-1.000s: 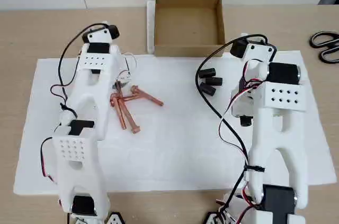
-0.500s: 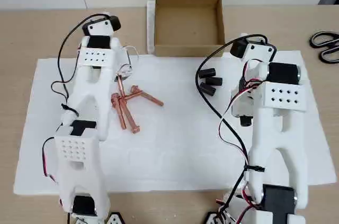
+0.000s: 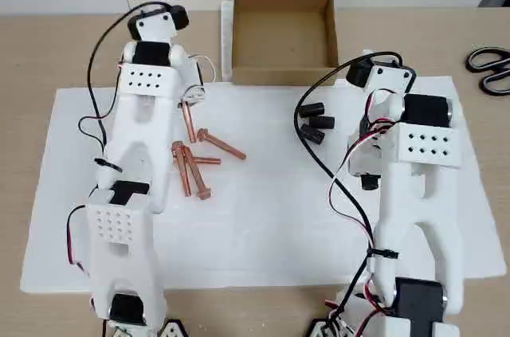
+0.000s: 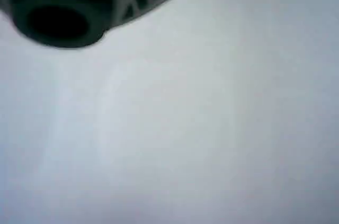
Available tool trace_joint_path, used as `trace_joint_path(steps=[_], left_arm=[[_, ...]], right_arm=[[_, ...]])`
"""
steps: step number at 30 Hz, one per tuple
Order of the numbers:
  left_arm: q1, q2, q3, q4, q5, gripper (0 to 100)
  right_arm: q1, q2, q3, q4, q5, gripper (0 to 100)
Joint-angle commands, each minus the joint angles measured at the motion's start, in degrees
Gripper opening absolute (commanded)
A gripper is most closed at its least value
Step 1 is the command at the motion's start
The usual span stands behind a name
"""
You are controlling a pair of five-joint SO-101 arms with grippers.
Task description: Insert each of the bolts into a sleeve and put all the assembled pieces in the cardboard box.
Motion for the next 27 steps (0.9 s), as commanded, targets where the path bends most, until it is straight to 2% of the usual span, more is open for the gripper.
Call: trace_joint_path(steps=[1, 3, 6, 13, 20, 27], left_arm=[[0.35, -1.14, -6.55, 5.54, -1.76, 1], [0.44, -1.14, -10.33, 8.88, -6.42, 1], [-0.09, -2.37, -13.41, 8.7, -10.99, 1], [2.29, -14.42, -14.37, 8.62, -11.69, 1], [5.01, -22.33, -12.35, 8.62, -11.69, 1], [5.27, -29.01, -4.62, 8.62, -11.52, 1]], right_arm=[[0.04, -3.03, -3.34, 0.13, -0.35, 0.4], [0.04, -3.47, -4.13, -0.04, -0.35, 0.6], [0.04, -7.34, -5.8, 0.04, -0.35, 0.6], [0.13, -25.89, -2.81, -1.98, -0.35, 0.7], [0.13, -47.16, 14.59, -12.62, 0.97, 0.6], [-3.3, -66.24, 39.12, -29.85, 1.23, 0.4]])
